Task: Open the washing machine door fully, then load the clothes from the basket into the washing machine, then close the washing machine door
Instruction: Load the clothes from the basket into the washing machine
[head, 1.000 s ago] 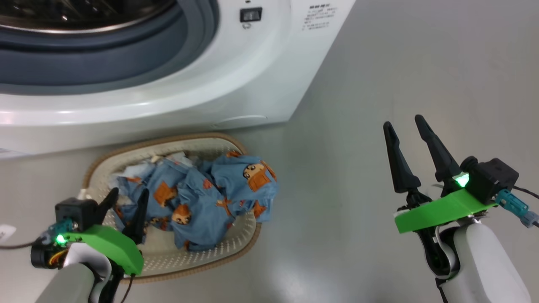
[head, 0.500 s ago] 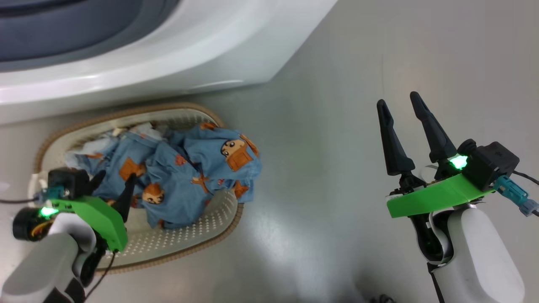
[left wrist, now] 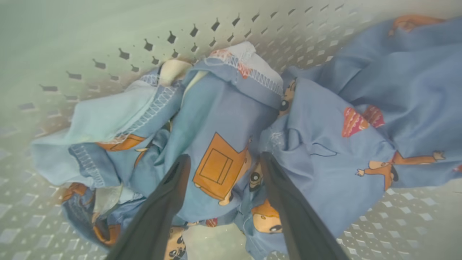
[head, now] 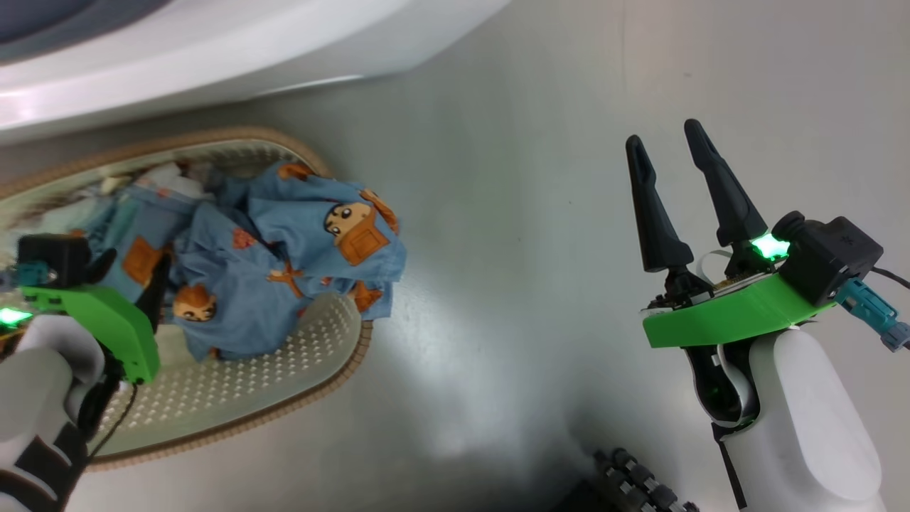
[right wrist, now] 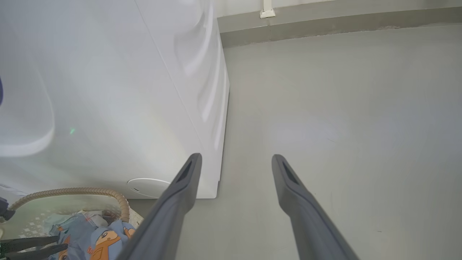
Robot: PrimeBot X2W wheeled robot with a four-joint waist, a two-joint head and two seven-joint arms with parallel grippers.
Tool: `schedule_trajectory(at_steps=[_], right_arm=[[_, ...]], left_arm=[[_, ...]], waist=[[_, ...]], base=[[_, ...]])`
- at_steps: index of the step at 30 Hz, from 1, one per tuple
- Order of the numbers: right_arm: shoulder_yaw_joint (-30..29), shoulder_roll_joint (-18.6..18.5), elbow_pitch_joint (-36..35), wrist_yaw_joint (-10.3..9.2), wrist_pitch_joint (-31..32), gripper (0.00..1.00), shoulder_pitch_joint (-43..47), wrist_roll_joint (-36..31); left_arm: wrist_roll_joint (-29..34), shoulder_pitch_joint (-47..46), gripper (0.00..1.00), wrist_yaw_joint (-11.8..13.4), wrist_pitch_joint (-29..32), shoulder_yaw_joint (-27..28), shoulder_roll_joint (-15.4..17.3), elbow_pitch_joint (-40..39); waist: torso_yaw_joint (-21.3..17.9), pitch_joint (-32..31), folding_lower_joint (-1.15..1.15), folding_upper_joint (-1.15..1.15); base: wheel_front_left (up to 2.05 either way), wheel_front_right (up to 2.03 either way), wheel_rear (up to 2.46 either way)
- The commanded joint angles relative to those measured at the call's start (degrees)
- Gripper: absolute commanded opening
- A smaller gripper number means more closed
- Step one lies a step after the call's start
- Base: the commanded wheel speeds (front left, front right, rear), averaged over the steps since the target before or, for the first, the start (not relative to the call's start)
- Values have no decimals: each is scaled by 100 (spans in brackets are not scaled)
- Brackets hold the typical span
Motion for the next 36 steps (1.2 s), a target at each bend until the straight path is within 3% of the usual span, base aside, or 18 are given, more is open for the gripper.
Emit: schedule_trajectory(at_steps=[1,23,24,25,36], right_arm=[[124,35,-164,9,-35,100,94,75],[288,37,-251,9,-35,100,48,315],[293,38,-258,9,-35,100,46,313],[286,38,-263,9,-35,100,50,310],[262,38,-222,9,-35,100,24,277]], left_arm=[[-91,-88,100,-14,-86,34,274,75],[-826,-593,100,-14,42,-1174,559,143],[-924,-630,56,-14,71,-1265,611,157],[-977,-650,0,-14,70,-1298,623,163],[-1462,-660,0,-14,-109,-1661,603,121]], waist=[[-219,276,0,0],[-509,588,0,0],[-524,594,0,0],[-526,593,0,0],[-379,297,0,0]], base=[[0,0,0],[0,0,0],[0,0,0],[0,0,0],[0,0,0]])
